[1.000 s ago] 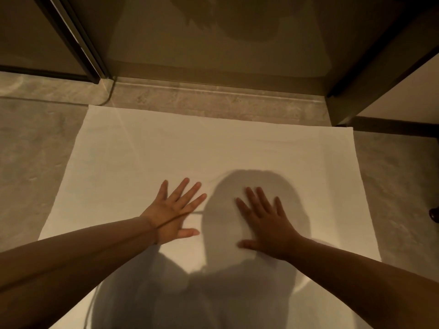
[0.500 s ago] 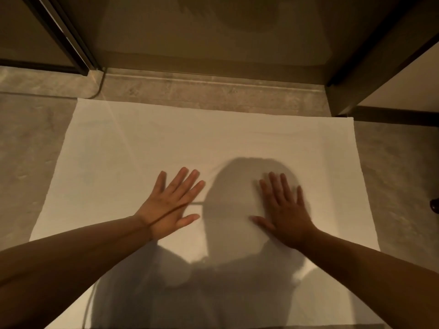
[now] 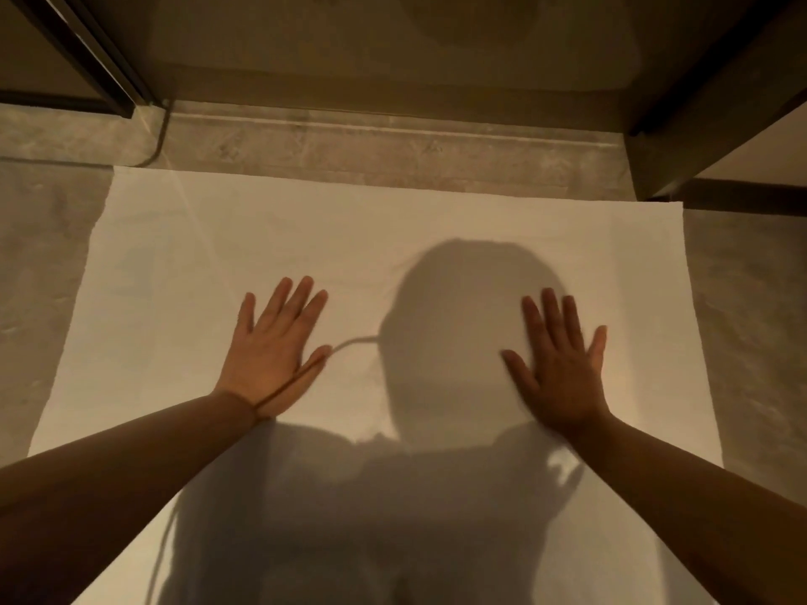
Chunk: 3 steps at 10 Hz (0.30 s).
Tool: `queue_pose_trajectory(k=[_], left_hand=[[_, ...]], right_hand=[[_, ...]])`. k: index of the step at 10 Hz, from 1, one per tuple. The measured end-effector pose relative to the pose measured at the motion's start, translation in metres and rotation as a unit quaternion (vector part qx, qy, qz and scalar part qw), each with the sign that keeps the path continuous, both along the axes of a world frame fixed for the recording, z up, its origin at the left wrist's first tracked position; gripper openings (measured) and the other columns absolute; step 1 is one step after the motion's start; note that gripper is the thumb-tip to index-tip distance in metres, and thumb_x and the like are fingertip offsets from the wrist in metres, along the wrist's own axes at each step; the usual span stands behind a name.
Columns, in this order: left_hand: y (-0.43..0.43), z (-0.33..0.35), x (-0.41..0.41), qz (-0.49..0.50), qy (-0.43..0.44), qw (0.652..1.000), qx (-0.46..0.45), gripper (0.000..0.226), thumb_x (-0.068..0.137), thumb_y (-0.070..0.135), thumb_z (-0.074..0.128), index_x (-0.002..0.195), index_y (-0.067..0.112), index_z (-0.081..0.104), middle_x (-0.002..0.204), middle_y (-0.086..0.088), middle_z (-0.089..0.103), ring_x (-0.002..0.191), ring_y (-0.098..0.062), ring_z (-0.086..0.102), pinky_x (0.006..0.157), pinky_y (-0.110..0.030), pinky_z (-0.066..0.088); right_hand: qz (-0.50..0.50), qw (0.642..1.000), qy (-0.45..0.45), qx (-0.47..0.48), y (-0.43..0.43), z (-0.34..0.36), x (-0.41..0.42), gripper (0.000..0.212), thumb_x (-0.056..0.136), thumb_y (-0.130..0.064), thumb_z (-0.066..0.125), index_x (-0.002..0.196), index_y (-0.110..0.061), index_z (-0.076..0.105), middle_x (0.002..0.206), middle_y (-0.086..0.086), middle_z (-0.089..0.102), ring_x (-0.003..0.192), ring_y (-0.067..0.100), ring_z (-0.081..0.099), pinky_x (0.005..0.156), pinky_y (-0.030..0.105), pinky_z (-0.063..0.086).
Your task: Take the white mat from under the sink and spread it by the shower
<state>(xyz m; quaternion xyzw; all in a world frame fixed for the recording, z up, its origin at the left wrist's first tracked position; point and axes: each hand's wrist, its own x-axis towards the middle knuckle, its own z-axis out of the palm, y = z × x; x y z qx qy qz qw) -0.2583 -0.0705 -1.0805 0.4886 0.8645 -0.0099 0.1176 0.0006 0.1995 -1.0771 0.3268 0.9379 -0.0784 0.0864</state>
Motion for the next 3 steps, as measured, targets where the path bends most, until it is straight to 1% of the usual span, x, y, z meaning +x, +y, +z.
queue_pose_trajectory(k=[1, 2, 3], left_hand=[[0.001, -0.003, 0.002, -0.003, 0.0, 1.0, 0.005, 0.07, 0.091, 0.058, 0.02, 0.151, 0.023, 0.008, 0.159, -0.005, 0.008, 0.146, -0.025, 0.0, 0.114, -0.057, 0.005], [0.003, 0.001, 0.001, -0.011, -0.009, 1.0, -0.011, 0.073, 0.09, 0.059, 0.019, 0.151, 0.02, 0.009, 0.159, -0.009, 0.008, 0.146, -0.029, 0.001, 0.113, -0.059, 0.006], [0.011, 0.011, 0.002, 0.002, -0.038, 0.997, -0.071, 0.073, 0.09, 0.06, 0.011, 0.15, 0.02, -0.003, 0.159, -0.009, -0.006, 0.145, -0.028, -0.01, 0.114, -0.056, 0.003]], right_hand=[[0.001, 1.0, 0.01, 0.012, -0.001, -0.004, 0.0, 0.069, 0.092, -0.063, 0.017, 0.149, -0.03, -0.002, 0.159, 0.0, -0.005, 0.144, 0.022, -0.009, 0.109, 0.063, 0.001], [0.0, 1.0, -0.012, 0.006, -0.002, -0.001, -0.002, 0.07, 0.092, -0.062, 0.016, 0.149, -0.028, -0.005, 0.158, 0.003, -0.008, 0.144, 0.025, -0.011, 0.109, 0.062, 0.001], [-0.017, 0.996, -0.069, -0.055, 0.0, 0.013, -0.015, 0.073, 0.092, -0.061, 0.02, 0.148, -0.025, -0.01, 0.157, 0.005, -0.014, 0.143, 0.028, -0.014, 0.111, 0.058, 0.005]])
